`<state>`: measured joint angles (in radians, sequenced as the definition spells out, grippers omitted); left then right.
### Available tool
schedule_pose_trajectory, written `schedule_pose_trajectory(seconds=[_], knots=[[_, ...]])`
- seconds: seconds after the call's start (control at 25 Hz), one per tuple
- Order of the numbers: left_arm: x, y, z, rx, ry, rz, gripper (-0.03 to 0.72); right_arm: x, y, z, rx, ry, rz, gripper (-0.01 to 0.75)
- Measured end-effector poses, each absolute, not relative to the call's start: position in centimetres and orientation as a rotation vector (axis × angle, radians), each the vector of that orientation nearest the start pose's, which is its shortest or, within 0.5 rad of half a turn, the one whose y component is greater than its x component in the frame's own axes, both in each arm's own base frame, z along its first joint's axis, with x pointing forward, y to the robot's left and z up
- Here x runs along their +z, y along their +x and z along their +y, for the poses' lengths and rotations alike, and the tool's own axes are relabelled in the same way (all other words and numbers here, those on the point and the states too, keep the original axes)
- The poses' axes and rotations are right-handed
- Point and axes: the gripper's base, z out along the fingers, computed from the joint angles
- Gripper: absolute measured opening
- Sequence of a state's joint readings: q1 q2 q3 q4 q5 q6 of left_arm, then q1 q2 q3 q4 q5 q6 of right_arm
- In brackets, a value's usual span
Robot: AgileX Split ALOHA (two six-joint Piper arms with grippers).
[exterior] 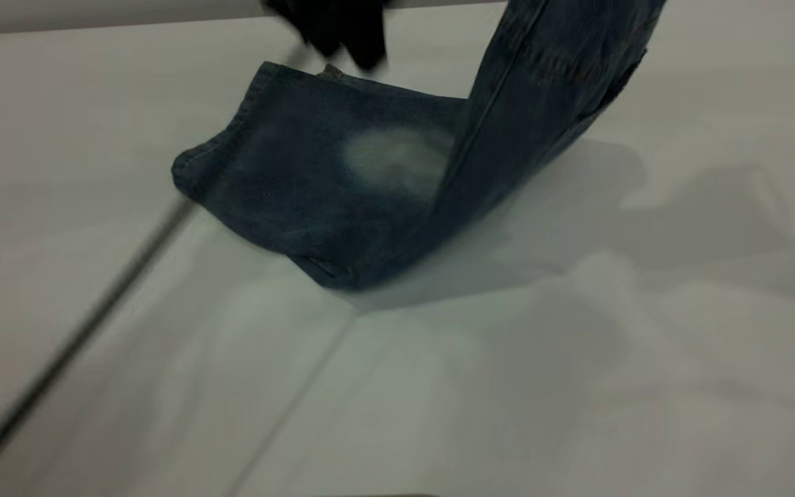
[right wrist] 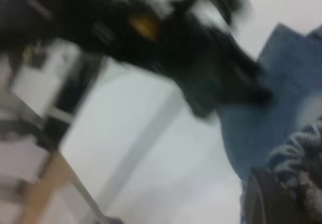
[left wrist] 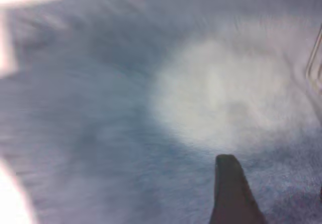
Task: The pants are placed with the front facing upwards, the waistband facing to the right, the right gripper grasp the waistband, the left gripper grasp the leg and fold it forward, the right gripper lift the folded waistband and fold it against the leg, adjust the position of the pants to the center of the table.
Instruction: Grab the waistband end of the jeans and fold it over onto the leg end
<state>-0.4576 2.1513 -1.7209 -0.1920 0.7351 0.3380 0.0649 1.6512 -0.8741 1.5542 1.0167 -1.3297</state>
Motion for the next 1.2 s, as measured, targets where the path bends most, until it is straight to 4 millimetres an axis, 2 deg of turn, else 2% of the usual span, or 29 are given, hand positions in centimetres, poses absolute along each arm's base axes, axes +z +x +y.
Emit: schedule_pose_trajectory(seconds=[0.12, 0.28, 0.4, 0.52, 0.68, 0.88, 1.04, 1.2], knots=[[25.6, 41.5, -20.0, -0.245, 0.825, 2.38, 0.358, 23.4, 30.4, 11.9, 1.207, -0.465, 2.17, 0.051], [33.3, 39.5, -16.8, -0.227, 0.73, 2.24, 0.358, 24.8, 31.3, 14.9, 1.152, -0.531, 2.132, 0.051], [37.8, 37.6, -14.4, -0.208, 0.671, 2.161, 0.358, 24.9, 32.2, 17.4, 1.148, -0.543, 2.115, 0.051], [40.8, 35.8, -12.9, -0.195, 0.639, 2.103, 0.358, 24.3, 33.3, 20.1, 1.149, -0.567, 2.114, 0.051], [42.9, 34.1, -12.3, -0.193, 0.628, 2.054, 0.358, 22.4, 34.2, 23.5, 1.149, -0.588, 2.139, 0.051], [43.0, 33.6, -12.2, -0.2, 0.635, 2.079, 0.358, 19.2, 35.5, 26.6, 1.105, -0.559, 2.196, 0.051], [42.8, 33.6, -12.2, -0.204, 0.636, 2.096, 0.358, 17.1, 36.1, 27.8, 1.098, -0.53, 2.233, 0.051], [42.8, 33.5, -12.2, -0.205, 0.637, 2.101, 0.358, 15.6, 35.9, 28.6, 1.078, -0.512, 2.265, 0.054]])
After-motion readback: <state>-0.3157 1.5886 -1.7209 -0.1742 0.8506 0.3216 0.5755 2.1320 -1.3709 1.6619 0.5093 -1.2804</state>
